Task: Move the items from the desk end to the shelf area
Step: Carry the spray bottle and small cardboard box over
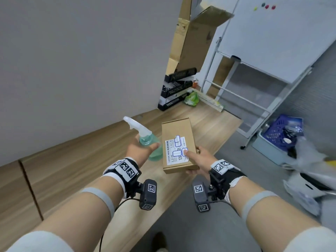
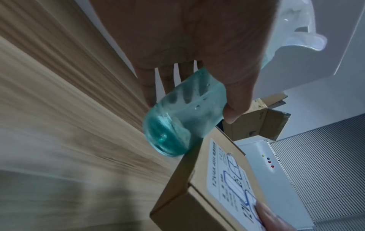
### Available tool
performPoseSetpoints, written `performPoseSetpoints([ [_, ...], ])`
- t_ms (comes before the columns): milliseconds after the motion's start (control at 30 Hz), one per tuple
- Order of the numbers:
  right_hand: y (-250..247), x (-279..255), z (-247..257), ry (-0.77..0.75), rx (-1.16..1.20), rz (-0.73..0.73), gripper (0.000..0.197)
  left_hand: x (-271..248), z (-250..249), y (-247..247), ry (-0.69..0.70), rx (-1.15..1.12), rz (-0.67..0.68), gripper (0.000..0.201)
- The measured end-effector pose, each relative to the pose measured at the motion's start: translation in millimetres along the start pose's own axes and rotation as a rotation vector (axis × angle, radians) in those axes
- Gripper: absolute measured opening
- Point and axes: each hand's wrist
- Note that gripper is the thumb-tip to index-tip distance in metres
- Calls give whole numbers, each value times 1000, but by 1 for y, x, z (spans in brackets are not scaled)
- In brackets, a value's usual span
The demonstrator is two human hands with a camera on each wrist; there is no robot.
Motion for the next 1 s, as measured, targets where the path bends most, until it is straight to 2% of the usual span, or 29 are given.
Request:
performPoseSetpoints([
  [167,-27,78,21,42,-16,-27,58,58,0,60,-56,-41,-41,41],
  [267,-46,114,38,67,-76,-23,48,93,-3,92,-97,-58,-81,36],
  [400,-91,156,57,73,-149,-60,58,129,-17,142,-122,-47,-71,49],
  [533,-131,190,59,116,-170,-147,54,145,-25,176,-118,-7,1,57],
  [667,-149,230,57,160,-215,-207,46,160,-30,198,-124,3,-2,62],
  [833,-169,287,65,177,-268,-150,44,188,-34,227,-134,54,-53,63],
  [1000,-198,382,76,151,-295,-78,47,221,-42,282,-128,149,-67,60],
])
Point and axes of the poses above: each hand's wrist, its own x-axis towards the middle knuckle, its own y-axis out of the palm, z = x × y, and after that the axes turned 9 degrees about -z, right-handed
